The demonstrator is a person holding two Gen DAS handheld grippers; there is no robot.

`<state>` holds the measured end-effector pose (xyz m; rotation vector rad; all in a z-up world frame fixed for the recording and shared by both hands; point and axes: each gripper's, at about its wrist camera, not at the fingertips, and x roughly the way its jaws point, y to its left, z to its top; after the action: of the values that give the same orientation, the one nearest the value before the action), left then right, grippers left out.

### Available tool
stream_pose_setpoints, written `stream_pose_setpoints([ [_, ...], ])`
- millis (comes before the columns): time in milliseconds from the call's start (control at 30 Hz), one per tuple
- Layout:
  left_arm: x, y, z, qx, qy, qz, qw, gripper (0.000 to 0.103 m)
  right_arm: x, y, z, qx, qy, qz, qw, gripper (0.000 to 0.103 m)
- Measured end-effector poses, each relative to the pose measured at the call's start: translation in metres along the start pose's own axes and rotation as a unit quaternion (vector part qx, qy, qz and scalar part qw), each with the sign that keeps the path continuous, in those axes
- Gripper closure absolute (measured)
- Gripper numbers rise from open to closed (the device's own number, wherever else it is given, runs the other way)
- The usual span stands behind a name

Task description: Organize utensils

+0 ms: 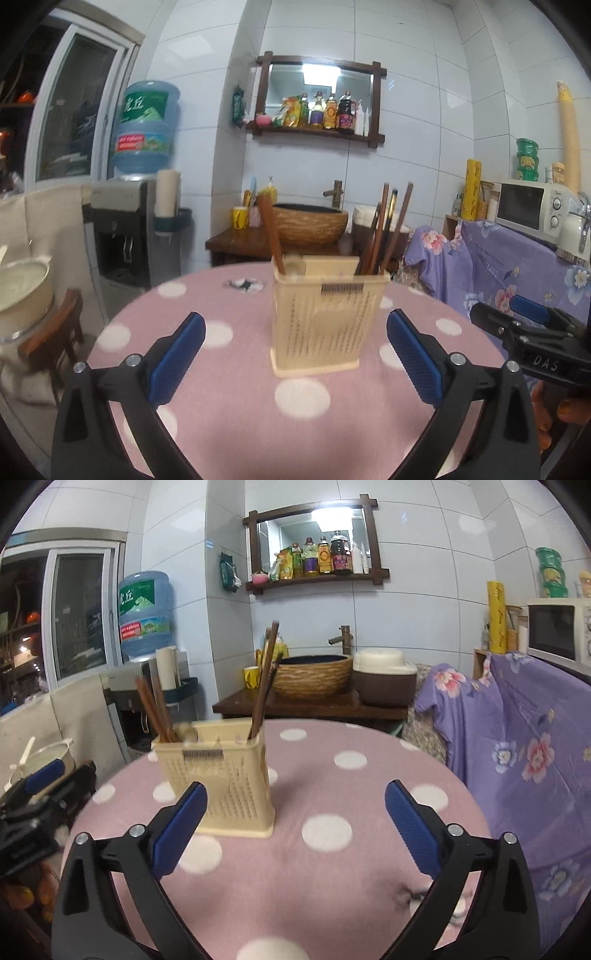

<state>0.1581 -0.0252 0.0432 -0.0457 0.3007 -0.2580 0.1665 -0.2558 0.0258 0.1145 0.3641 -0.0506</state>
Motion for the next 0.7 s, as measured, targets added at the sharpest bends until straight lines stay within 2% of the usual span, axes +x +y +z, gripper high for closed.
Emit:
stream_pose_setpoints([
  [233, -0.075, -0.001, -0.069, -0.016, 0.002, 0.058, 0.9982, 0.005, -0.061, 0.009, -0.082, 0.008, 0.001, -0.017, 1.000, 0.006],
  [367, -0.105, -0.003, -0.090, -0.029, 0.010, 0.063, 0.9975, 0.005, -0.098, 0.025, -0.115, -0.031, -0.001, -0.022, 0.999, 0.006],
  [533, -0.134, -0.017, -0.101, 0.008, -0.002, 0.075, 0.9972, 0.005, -0.144, 0.032, -0.133, -0.037, -0.031, -0.019, 0.999, 0.006],
  [700, -0.153, -0.023, -0.104, 0.007, -0.022, 0.070, 0.9973, 0.005, -0.163, 0.032, -0.129, -0.030, -0.054, -0.008, 0.998, 0.006],
])
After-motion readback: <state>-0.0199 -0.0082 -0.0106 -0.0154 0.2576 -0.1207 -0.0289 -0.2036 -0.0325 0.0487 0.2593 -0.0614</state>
